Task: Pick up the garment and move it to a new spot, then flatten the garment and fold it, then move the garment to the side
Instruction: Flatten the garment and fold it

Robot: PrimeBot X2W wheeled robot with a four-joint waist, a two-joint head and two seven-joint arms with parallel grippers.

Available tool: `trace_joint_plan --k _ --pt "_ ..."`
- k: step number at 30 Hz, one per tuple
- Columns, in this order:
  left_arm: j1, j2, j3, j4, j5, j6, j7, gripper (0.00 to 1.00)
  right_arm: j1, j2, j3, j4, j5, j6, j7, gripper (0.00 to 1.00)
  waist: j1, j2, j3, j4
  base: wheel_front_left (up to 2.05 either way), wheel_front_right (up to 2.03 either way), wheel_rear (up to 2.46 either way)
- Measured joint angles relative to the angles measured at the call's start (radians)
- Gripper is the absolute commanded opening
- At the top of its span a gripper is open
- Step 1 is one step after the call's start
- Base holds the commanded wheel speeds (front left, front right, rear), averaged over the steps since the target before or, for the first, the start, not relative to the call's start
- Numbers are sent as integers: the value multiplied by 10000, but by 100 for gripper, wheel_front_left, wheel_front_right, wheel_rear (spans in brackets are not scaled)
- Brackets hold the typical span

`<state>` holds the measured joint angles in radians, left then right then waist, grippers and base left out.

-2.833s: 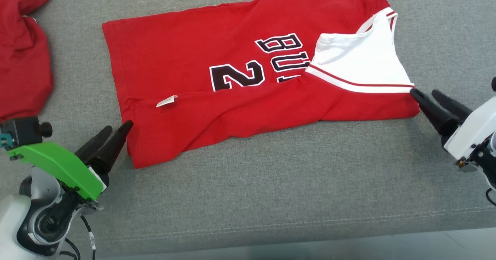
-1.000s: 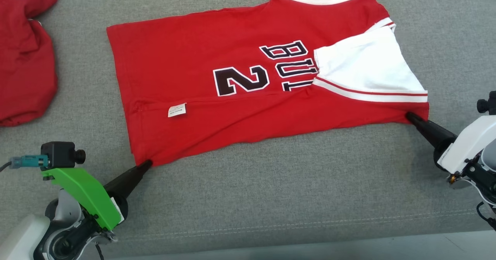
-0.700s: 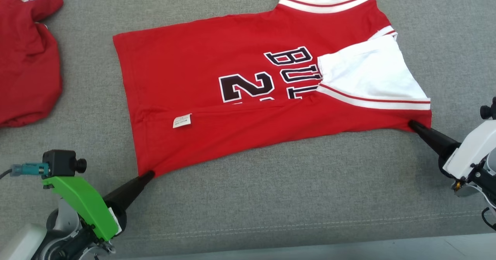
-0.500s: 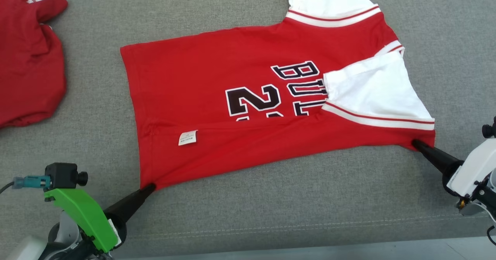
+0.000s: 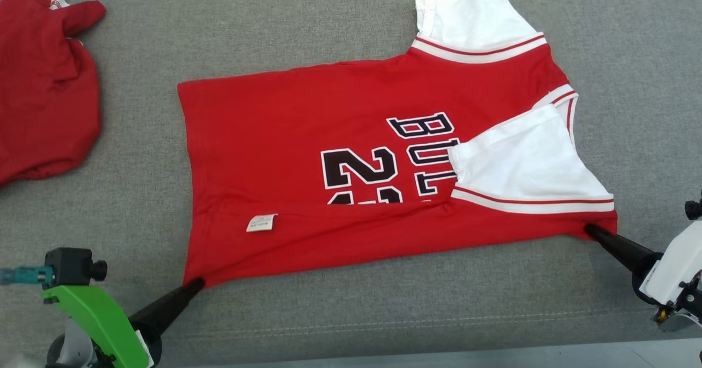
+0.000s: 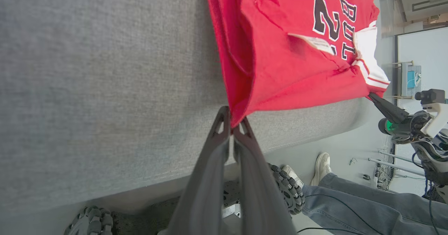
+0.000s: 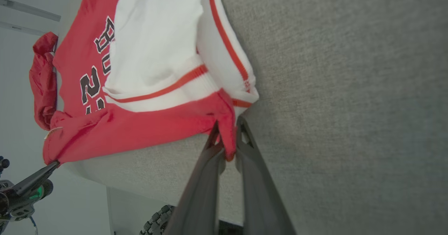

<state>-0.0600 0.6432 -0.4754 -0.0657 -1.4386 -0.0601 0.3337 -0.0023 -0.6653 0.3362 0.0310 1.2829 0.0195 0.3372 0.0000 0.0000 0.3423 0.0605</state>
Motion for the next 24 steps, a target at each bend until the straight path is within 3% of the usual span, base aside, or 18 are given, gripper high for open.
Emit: trace_joint_plan --k 6,8,9,10,11,12,13,18,24 --pt "110 -153 -224 71 23 44 12 0 35 0 44 -165 -27 -125 67 0 0 0 129 -37 0 0 0" --pt "110 -165 -224 169 79 136 2 2 35 0 40 -203 -65 -159 67 42 0 0 143 -34 0 0 0" --pt "111 -182 -226 205 81 146 -2 20 35 -2 31 -215 -90 -215 63 94 0 0 146 -34 0 0 0" --pt "124 -188 -242 217 117 180 -2 20 35 -25 23 -215 -157 -224 27 94 0 0 148 -35 0 0 0" --pt "142 -188 -272 234 188 180 -4 41 36 -63 12 -215 -213 -226 -19 100 1 0 145 -37 0 0 0" --pt "143 -190 -303 268 238 182 -12 56 36 -88 8 -209 -247 -226 -21 100 0 0 131 -40 0 0 0" --pt "150 -201 -301 301 297 213 -111 100 38 -90 0 -209 -251 -238 -36 100 0 0 106 -43 0 0 0" --pt "151 -111 -295 504 562 359 -278 100 120 -230 -88 -207 -500 -477 -159 100 0 0 -44 -62 0 0 0" --pt "105 631 -8 276 1524 652 -512 100 61 -1039 -470 -600 -957 -642 -219 100 0 0 -77 -123 0 0 0"
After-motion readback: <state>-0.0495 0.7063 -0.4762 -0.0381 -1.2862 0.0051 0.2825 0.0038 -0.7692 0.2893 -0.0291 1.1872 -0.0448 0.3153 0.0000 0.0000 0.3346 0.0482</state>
